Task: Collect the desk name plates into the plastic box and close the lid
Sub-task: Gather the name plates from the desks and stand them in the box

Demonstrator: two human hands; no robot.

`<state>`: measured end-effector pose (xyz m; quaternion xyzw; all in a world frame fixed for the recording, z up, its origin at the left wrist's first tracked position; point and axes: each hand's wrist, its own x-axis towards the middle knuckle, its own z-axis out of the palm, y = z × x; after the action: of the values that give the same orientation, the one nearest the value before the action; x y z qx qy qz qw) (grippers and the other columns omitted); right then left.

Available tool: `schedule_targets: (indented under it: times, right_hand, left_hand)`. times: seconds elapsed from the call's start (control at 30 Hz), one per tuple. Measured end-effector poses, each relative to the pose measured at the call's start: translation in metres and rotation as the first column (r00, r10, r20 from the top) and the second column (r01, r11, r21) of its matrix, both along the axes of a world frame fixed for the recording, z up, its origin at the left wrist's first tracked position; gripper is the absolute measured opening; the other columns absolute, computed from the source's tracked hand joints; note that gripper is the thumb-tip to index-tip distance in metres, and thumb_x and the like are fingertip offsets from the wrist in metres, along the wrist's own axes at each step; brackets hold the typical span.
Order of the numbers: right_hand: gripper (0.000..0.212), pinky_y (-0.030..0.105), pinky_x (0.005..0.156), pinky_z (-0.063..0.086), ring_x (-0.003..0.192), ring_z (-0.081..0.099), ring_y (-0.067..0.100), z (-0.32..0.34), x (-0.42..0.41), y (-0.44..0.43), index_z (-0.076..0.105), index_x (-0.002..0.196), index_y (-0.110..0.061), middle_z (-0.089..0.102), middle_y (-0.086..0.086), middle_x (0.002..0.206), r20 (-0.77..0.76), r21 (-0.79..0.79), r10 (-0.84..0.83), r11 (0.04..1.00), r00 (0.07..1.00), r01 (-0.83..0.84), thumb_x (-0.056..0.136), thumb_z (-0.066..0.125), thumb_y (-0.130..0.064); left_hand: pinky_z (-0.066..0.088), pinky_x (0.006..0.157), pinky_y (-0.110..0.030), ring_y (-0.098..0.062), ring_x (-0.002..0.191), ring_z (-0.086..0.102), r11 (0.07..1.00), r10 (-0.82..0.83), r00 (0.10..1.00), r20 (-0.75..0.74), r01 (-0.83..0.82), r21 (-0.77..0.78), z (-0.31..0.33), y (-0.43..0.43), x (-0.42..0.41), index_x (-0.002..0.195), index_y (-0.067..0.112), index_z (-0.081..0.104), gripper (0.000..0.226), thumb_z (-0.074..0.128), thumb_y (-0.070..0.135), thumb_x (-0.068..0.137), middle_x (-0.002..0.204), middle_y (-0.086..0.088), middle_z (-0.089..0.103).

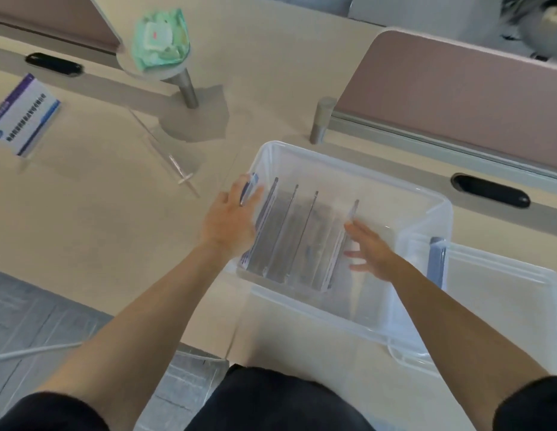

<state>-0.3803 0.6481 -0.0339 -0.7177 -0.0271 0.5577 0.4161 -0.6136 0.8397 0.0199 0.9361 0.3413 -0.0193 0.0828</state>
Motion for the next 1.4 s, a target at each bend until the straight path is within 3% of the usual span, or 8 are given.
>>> schedule_targets:
  times: [0.1,0.2,0.27,0.33,0.5,1.13,1.27,1.4]
  right_hand:
    - [0.061,0.053,0.094,0.050,0.118,0.055,0.040,-0.004,-0.011,-0.015,0.044,0.135,-0.041,0.041,0.004,0.148,-0.094,0.004,-0.049,0.999,0.994,0.050,0.080,0.070,-0.048]
    - [0.074,0.051,0.088,0.053,0.119,0.055,0.041,-0.004,-0.023,-0.018,0.045,0.140,-0.039,0.044,0.005,0.146,-0.086,0.001,-0.076,0.997,0.993,0.077,0.071,0.067,-0.052]
    - [0.073,0.048,0.082,0.056,0.116,0.058,0.039,-0.005,-0.028,-0.016,0.044,0.143,-0.038,0.046,0.006,0.146,-0.044,-0.002,-0.065,0.998,0.997,0.065,0.075,0.065,-0.056]
    - [0.059,0.047,0.082,0.056,0.114,0.060,0.040,-0.006,-0.033,-0.013,0.045,0.142,-0.036,0.048,0.008,0.143,-0.019,0.011,-0.059,0.998,0.998,0.060,0.087,0.064,-0.050]
    - [0.047,0.049,0.087,0.055,0.110,0.061,0.044,-0.007,-0.035,-0.011,0.049,0.138,-0.034,0.050,0.012,0.138,-0.016,0.030,-0.081,0.996,0.997,0.082,0.093,0.063,-0.039]
    - [0.023,0.046,0.089,0.057,0.099,0.068,0.042,-0.011,-0.045,0.001,0.059,0.109,-0.046,0.059,0.006,0.127,0.057,0.073,-0.032,0.997,0.998,0.028,0.090,0.068,-0.039]
    - [0.026,0.038,0.078,0.056,0.085,0.066,0.035,-0.009,-0.046,0.001,0.059,0.112,-0.043,0.060,0.005,0.124,0.083,0.080,-0.024,0.997,0.996,0.017,0.089,0.069,-0.039]
    - [0.027,0.035,0.076,0.056,0.085,0.066,0.033,-0.008,-0.046,0.001,0.059,0.114,-0.042,0.059,0.004,0.127,0.099,0.087,-0.013,0.996,0.995,0.005,0.089,0.068,-0.041]
  left_hand:
    - [0.042,0.101,-0.042,-0.034,0.117,0.042,1.000,-0.023,0.998,-0.052,0.024,0.011,-0.004,0.003,0.001,0.152,0.032,0.013,0.085,0.061,0.028,0.083,0.157,-0.006,-0.007]
    - [0.043,0.098,-0.042,-0.035,0.117,0.044,1.000,-0.005,1.000,-0.020,0.005,0.018,-0.005,0.001,0.001,0.151,0.030,0.012,0.088,0.064,0.028,0.079,0.157,-0.008,-0.001]
    - [0.043,0.097,-0.043,-0.037,0.121,0.042,0.999,0.049,0.999,0.019,-0.048,-0.021,-0.004,-0.001,0.000,0.151,0.028,0.010,0.092,0.067,0.025,0.079,0.156,-0.011,0.006]
    - [0.041,0.100,-0.042,-0.037,0.123,0.040,0.996,0.084,0.995,0.046,-0.082,-0.041,-0.001,-0.003,0.001,0.152,0.024,0.009,0.093,0.066,0.024,0.079,0.153,-0.015,0.014]
    - [0.041,0.094,-0.039,-0.033,0.111,0.045,0.998,0.056,0.998,-0.009,-0.056,0.020,0.003,-0.005,0.001,0.154,0.018,0.009,0.090,0.063,0.028,0.082,0.140,-0.018,0.033]
    - [0.044,0.091,-0.038,-0.032,0.114,0.046,0.997,0.065,0.997,-0.049,-0.062,0.048,0.000,-0.005,0.001,0.155,0.018,0.005,0.092,0.062,0.031,0.084,0.144,-0.017,0.032]
    - [0.045,0.090,-0.038,-0.031,0.115,0.046,0.997,0.064,0.996,-0.057,-0.062,0.041,0.001,-0.005,0.002,0.155,0.019,0.003,0.093,0.063,0.030,0.085,0.144,-0.017,0.032]
    - [0.045,0.090,-0.038,-0.031,0.114,0.046,0.997,0.061,0.997,-0.047,-0.059,0.045,0.001,-0.005,0.002,0.155,0.019,0.004,0.092,0.063,0.029,0.085,0.142,-0.017,0.033]
